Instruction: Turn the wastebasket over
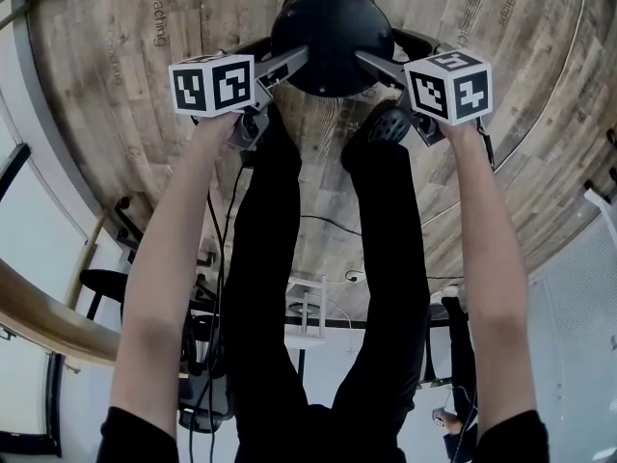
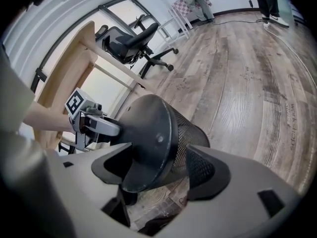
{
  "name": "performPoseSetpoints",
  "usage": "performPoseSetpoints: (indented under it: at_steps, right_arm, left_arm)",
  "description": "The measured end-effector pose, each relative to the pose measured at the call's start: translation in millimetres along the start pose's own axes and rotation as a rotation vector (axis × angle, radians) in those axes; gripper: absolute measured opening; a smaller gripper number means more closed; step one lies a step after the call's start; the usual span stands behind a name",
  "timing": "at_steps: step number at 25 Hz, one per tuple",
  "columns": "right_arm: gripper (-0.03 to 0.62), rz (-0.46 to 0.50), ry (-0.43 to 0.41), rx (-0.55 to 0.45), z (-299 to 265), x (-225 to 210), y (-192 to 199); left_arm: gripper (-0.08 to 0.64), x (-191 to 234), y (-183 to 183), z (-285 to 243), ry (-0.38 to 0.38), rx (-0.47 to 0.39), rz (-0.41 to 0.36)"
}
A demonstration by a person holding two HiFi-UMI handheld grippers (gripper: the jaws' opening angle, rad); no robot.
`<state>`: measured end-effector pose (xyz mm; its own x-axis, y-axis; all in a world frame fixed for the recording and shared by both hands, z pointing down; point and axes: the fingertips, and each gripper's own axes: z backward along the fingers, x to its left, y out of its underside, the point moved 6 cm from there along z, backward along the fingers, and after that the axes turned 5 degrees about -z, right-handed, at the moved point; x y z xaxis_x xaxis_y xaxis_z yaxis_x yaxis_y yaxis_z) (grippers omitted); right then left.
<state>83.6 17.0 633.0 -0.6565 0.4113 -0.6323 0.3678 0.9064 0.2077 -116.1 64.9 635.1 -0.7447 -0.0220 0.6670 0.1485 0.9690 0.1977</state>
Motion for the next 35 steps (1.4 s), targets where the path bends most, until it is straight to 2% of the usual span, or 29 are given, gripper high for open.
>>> performPoseSetpoints:
  at_steps: [5,11,15,19,23,26,29,35]
  right_arm:
    - [0.342,-0.016,0.032,-0.021,5,5,9]
    - [0.342,0.062,0.075,-0.044,18,10,-1]
    - [0.342,0.092,0.084,-0.065,29,6,-20]
    - [0.342,0.133,0.112,-0.084,37,3,-35]
    - [0.341,0.199,0.159,-0.084,37,-2,-37]
    - [0.342,0.203,0.171,-0.105,36,-5,-35]
    - [0.341,0.202,0.176,-0.120,36,-4,-34]
    - [0.342,0.226,0.173,-0.083,31,5,-23]
  left_arm:
    - [0.345,-8,5,1,-0.019,0.025,-0.021]
    - [0.339,-22,1,4,-0.031,0.008,-0.047]
    - [0.336,-30,-15,4,-0.032,-0.030,-0.055]
    - [0.331,-35,-32,3,-0.043,-0.066,-0.104]
    - [0.321,-35,-34,-5,-0.061,-0.054,-0.168]
    - [0.316,-33,-36,-7,-0.066,-0.058,-0.197]
    - [0.316,-34,-36,-7,-0.061,-0.072,-0.200]
    - [0.318,-29,-18,-1,-0.044,-0.050,-0.159]
